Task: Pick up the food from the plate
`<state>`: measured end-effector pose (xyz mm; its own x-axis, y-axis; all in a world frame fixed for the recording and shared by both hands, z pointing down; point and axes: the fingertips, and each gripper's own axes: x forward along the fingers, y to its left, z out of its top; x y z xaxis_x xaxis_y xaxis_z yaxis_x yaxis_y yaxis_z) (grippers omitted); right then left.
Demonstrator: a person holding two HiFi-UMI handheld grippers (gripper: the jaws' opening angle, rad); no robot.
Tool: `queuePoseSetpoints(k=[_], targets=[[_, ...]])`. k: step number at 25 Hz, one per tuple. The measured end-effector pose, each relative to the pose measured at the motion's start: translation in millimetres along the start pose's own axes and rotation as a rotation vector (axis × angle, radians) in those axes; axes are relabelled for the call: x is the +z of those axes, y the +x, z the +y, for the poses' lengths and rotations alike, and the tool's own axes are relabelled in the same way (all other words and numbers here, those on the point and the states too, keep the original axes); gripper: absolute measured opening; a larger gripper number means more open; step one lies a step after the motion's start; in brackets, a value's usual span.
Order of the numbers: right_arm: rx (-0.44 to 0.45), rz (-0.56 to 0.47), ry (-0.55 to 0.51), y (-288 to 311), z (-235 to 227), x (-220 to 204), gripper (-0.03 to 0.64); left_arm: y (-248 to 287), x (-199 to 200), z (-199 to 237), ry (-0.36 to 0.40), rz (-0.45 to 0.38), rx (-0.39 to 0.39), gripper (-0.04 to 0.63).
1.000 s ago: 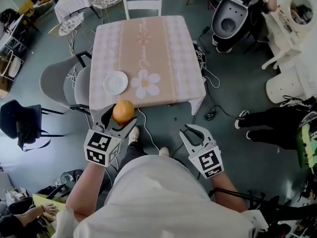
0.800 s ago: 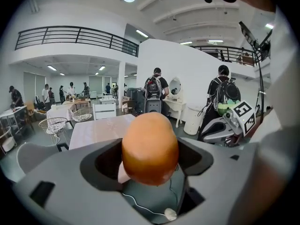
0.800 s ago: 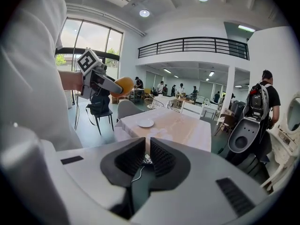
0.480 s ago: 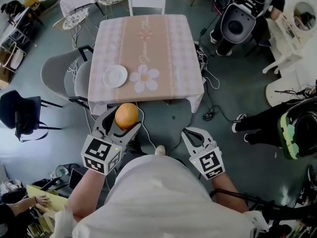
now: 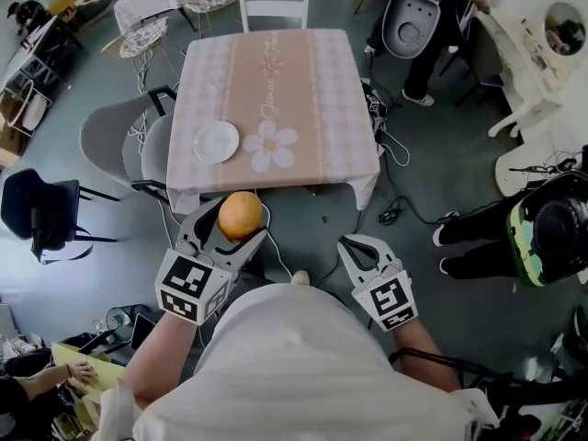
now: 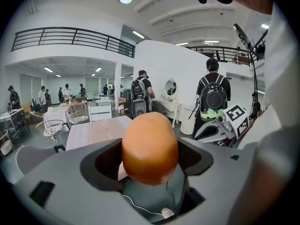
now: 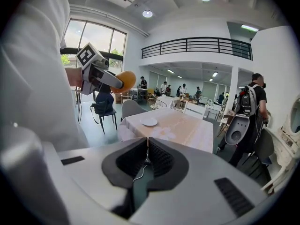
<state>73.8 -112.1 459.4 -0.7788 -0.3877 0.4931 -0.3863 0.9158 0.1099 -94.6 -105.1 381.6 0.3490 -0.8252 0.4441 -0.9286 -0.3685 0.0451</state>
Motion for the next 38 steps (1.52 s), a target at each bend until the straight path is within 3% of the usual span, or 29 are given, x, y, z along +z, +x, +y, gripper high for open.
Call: queuePoseSetpoints(k=[17,38], targets=[[0.022,0.010,-0.018,18.0,3.3,2.6,0.012,7.1,-2.6,9.3,0.003,0.011,-0.005,0.364],[0.022,0.031,0.004,57.9,-14.4,19.1,0.012,37.0,-0.1,60.9,-0.006,0.028,-0.019,0.364]])
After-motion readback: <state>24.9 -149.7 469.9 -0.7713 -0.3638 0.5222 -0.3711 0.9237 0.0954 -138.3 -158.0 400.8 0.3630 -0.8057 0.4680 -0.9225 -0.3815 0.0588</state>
